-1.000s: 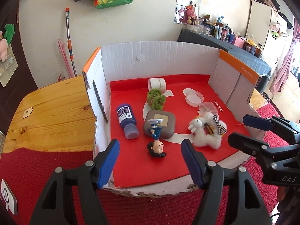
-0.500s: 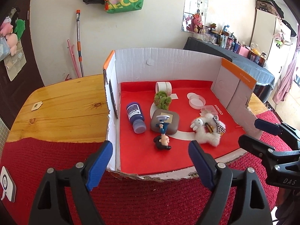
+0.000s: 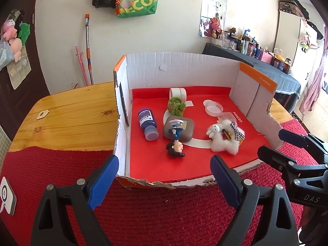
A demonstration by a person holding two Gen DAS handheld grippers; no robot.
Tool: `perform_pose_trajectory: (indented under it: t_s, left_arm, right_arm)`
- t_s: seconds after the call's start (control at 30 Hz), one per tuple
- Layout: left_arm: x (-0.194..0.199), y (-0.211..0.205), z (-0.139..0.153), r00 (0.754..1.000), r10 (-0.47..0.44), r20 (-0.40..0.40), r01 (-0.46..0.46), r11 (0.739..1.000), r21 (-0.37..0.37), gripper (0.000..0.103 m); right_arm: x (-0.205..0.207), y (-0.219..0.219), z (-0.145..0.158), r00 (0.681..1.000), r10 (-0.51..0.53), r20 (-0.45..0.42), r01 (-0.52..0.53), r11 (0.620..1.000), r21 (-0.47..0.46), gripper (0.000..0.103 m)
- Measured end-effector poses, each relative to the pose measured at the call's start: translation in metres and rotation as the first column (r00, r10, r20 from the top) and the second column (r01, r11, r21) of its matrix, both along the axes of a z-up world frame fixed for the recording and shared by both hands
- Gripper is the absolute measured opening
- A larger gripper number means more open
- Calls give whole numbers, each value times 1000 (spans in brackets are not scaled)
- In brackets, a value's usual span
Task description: Organize objects
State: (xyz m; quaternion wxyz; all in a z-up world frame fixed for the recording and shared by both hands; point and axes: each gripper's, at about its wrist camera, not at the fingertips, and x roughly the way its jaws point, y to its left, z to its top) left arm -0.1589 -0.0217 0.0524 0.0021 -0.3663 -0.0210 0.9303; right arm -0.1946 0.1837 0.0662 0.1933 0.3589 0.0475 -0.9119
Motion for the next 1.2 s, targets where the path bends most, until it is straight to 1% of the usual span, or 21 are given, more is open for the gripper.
perform_pose_trajectory:
  t_s: [0.07,0.1,0.13,0.27,0.33,0.8,1.2]
  left_arm:
    - [0,0,0,1000,1,-4,-1,1000,3,96]
    - [0,0,0,1000,6,-6,-6,1000,0,102]
    - [0,-1,-1,1000,14,-10,-14,1000,-3,103]
    - [0,-6,-3,999,34,-9,-34,999,3,103]
    - [-1,-9,-5,999,43,-1,-43,999,12,103]
    - [-4,-10,-11,999,40,26,-41,999,30,103]
    - [-4,-11,-10,999,39,22,-39,999,31,103]
  right_arm:
    - [1,1,0,1000,-4,-3,4,1000,-1,82]
    - [1,1,0,1000,-6,-4,6,1000,0,82]
    - [0,1,0,1000,-6,-5,6,1000,-1,82]
    - [1,2,0,1000,-13,-9,13,1000,-3,82]
    - [1,4,0,1000,-18,-12,18,1000,-3,86]
    - [1,3,-1,1000,-14,-18,14,1000,9,88]
    - [0,3,0,1000,-13,-15,13,1000,6,88]
